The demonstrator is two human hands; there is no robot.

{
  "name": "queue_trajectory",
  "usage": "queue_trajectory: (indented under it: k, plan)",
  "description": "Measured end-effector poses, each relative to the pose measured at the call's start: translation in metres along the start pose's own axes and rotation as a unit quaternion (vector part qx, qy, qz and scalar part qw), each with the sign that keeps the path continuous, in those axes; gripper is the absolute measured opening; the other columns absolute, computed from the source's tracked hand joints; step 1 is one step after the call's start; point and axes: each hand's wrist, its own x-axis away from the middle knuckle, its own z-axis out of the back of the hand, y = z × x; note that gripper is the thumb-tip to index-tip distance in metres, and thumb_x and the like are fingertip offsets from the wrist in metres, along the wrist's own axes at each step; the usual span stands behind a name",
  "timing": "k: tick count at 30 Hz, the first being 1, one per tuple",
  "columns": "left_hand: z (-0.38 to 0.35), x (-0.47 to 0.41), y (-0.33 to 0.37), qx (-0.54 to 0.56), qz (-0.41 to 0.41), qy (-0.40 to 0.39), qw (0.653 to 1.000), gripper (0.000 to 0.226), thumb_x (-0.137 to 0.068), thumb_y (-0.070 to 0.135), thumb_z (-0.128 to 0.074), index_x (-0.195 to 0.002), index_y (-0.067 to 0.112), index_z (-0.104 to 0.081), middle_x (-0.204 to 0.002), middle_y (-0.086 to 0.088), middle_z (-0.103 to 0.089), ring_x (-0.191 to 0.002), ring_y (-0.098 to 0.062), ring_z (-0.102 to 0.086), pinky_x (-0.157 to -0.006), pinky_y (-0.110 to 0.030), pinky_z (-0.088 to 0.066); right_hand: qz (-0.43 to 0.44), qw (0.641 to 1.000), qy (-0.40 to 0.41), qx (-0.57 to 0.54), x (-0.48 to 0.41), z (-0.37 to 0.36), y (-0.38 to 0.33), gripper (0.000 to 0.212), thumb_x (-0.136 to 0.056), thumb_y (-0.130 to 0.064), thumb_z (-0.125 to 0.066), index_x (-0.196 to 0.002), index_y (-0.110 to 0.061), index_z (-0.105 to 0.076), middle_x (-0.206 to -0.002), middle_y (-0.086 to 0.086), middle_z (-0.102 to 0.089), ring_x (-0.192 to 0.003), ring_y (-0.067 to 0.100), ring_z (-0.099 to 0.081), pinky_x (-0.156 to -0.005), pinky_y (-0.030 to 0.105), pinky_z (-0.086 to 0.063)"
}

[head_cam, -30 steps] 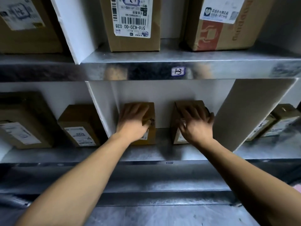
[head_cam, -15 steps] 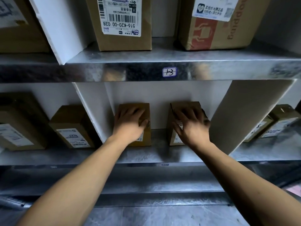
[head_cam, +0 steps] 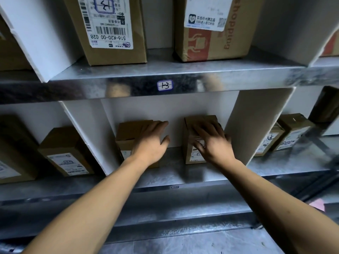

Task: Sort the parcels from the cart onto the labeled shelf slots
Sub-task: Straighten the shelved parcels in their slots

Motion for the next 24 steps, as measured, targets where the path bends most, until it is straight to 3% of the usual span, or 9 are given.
queue_trajectory:
  k: [2,4,6,10,15,24]
  plan:
    - [-0.006,-0.005,0.011,0.012,-0.028,-0.013,0.999,0.052,-0.096,0.036,-0.054,-0.145,0.025,-0.041,-0.149,-0.001,-0.039,-0.137,-0.022,-0.035,-0.114,-0.037,-0.029,0.018,0.999,0.006,-0.049,0.0,0.001,0.011,0.052,-0.091,-0.053,-0.05,-0.136,-0.028,-0.055,-0.143,0.002,-0.048,-0.139,0.032,-0.036,-0.098,0.052,-0.044]
    - [-0.013,-0.01,0.023,0.011,-0.058,-0.026,0.998,0.052,-0.095,0.036,-0.054,-0.144,0.024,-0.043,-0.147,-0.002,-0.041,-0.136,-0.022,-0.036,-0.115,-0.04,-0.028,0.02,0.996,0.016,-0.086,0.001,0.001,0.022,0.054,-0.092,-0.052,-0.044,-0.13,-0.018,-0.062,-0.139,0.012,-0.054,-0.133,0.04,-0.044,-0.114,0.047,-0.032]
    - [-0.022,-0.015,0.035,-0.006,-0.083,-0.034,0.996,0.053,-0.094,0.04,-0.053,-0.145,0.027,-0.042,-0.149,0.0,-0.039,-0.138,-0.021,-0.033,-0.116,-0.042,-0.024,0.008,0.994,0.014,-0.104,0.004,0.004,0.032,0.057,-0.092,-0.052,-0.042,-0.129,-0.015,-0.064,-0.139,0.016,-0.054,-0.13,0.04,-0.047,-0.117,0.042,-0.026]
    - [-0.036,-0.023,0.058,-0.007,-0.096,-0.05,0.994,0.051,-0.095,0.04,-0.052,-0.144,0.028,-0.044,-0.153,0.001,-0.037,-0.14,-0.023,-0.031,-0.117,-0.039,-0.024,-0.052,0.986,-0.017,-0.157,0.011,0.013,0.037,0.044,-0.097,-0.043,-0.054,-0.136,-0.025,-0.06,-0.15,0.013,-0.044,-0.134,0.034,-0.045,-0.105,0.037,-0.041]
    - [-0.044,-0.021,0.058,-0.018,-0.092,-0.042,0.995,0.041,-0.095,0.03,-0.055,-0.135,0.022,-0.056,-0.145,0.0,-0.047,-0.133,-0.023,-0.039,-0.111,-0.03,-0.027,-0.07,0.982,-0.012,-0.177,0.011,0.011,0.033,0.041,-0.099,-0.035,-0.057,-0.139,-0.029,-0.057,-0.155,0.007,-0.039,-0.135,0.028,-0.045,-0.102,0.034,-0.043]
    - [-0.029,-0.024,0.064,-0.1,-0.105,-0.095,0.985,0.05,-0.093,0.033,-0.054,-0.142,0.025,-0.047,-0.15,0.001,-0.041,-0.135,-0.024,-0.038,-0.114,-0.032,-0.028,-0.095,0.979,-0.022,-0.181,0.009,0.016,0.022,0.039,-0.099,-0.035,-0.053,-0.138,-0.031,-0.055,-0.152,0.003,-0.039,-0.125,0.036,-0.052,-0.094,0.048,-0.051]
